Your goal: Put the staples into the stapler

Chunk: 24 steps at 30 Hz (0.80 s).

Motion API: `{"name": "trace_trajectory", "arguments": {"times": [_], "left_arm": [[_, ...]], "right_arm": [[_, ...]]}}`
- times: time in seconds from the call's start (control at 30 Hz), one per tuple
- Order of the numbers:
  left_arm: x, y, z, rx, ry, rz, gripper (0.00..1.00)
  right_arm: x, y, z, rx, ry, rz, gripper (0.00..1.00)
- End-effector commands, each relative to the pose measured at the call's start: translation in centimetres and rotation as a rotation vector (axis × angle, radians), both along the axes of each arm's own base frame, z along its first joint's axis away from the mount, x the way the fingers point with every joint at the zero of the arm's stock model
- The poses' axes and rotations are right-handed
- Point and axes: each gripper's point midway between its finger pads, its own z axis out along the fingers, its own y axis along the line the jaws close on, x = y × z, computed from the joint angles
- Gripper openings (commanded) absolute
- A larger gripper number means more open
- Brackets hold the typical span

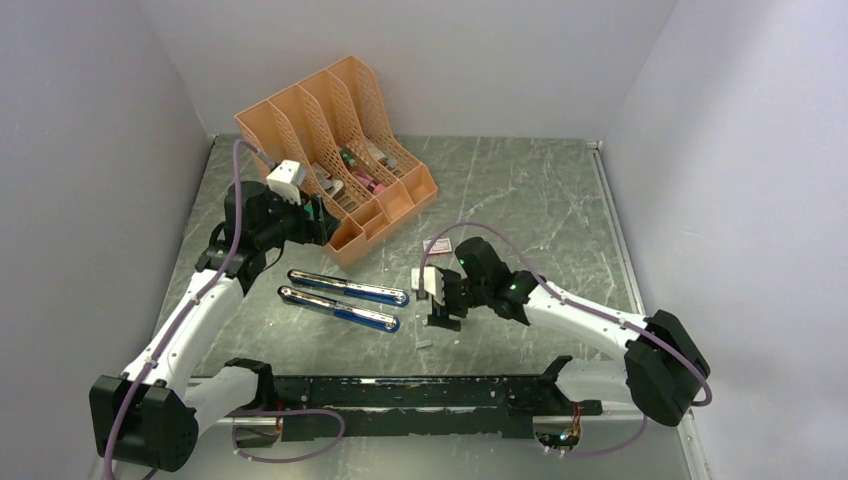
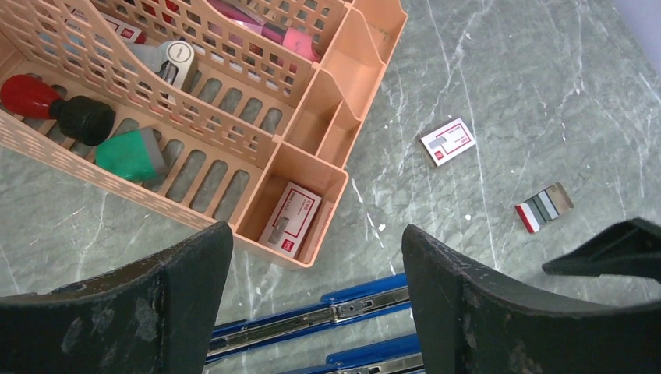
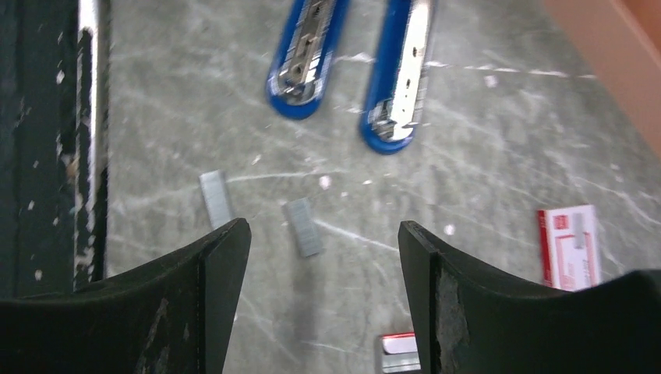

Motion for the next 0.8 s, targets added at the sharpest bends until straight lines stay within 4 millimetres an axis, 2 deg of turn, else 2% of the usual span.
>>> {"name": "trace_trajectory", "arguments": {"times": [0.0,0.17,0.57,0.67,0.77], "left_arm": [[0.5,1.0,0.0,0.04,-0.016,0.029,0.83],[0.6,1.4,-0.4,0.058,-0.009,0.045,0.83],[0.7,1.4,-0.7,0.065,-0.007,0.043,0.82],[0.7,1.4,-0.7,0.067,-0.009,0.044,0.82],[0.8,1.4,-0.8,0.068,-0.006,0.045,0.81]], "right_arm": [[-3.1,-1.1,-3.1,-0.066,0.01,0.16,0.73],[-2.9,-1.1,-4.2,-0.096,0.012,0.198,0.69],[-0.7,-0.6,-5.8,-0.107,0.054,0.232,0.65],[-0.2,-0.6,-6.2,-0.119,0.061,0.24,0.57],[0.0,-0.8,-6.6,-0.131,0.066,0.233,0.55]]}}
